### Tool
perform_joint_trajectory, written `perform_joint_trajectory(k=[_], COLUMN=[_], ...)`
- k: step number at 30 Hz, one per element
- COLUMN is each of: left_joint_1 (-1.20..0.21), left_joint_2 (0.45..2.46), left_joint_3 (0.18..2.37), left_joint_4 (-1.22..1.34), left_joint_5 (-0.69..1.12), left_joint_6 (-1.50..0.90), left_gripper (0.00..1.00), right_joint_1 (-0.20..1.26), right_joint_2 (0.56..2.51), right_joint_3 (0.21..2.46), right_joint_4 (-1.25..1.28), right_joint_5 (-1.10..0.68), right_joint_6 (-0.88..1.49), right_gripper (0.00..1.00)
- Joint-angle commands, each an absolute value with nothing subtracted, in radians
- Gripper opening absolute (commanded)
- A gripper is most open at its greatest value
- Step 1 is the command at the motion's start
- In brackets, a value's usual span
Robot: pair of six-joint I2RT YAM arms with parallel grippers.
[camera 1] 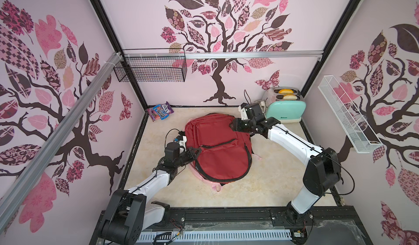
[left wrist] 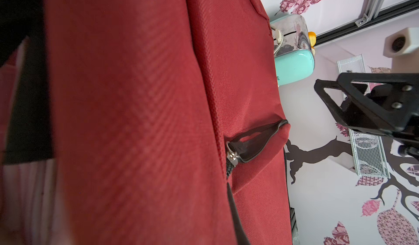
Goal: Zip up the backpack
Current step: Zip the zipper on the backpack.
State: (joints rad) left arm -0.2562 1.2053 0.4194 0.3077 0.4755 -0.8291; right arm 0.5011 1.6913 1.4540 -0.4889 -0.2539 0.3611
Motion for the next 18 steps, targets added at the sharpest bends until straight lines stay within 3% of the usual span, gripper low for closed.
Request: perform_joint_trajectory(k=[1, 8, 18], left_joint_1=[-0.260, -0.270, -0.272], left_joint_2=[1.187, 1.159, 1.142], left_joint_3=[0.394, 0.375, 0.364], left_joint_4=[0.346, 0.379, 0.421], left_joint_5=[0.451, 0.456, 0.494], left_joint_6=[-0.805, -0.807, -0.826], left_gripper=[0.00, 0.00, 0.00], right_joint_1=[0.531, 0.628, 0.705], right_joint_2=[1.700, 1.762, 1.878], right_joint_3=[1.455, 1.380, 1.389], right_joint_4=[-0.475, -0.272, -0.241], right_joint_5=[-0.498, -0.712, -0.699], right_joint_6=[0.389, 0.544, 0.539], right_gripper=[0.55, 0.53, 0.51])
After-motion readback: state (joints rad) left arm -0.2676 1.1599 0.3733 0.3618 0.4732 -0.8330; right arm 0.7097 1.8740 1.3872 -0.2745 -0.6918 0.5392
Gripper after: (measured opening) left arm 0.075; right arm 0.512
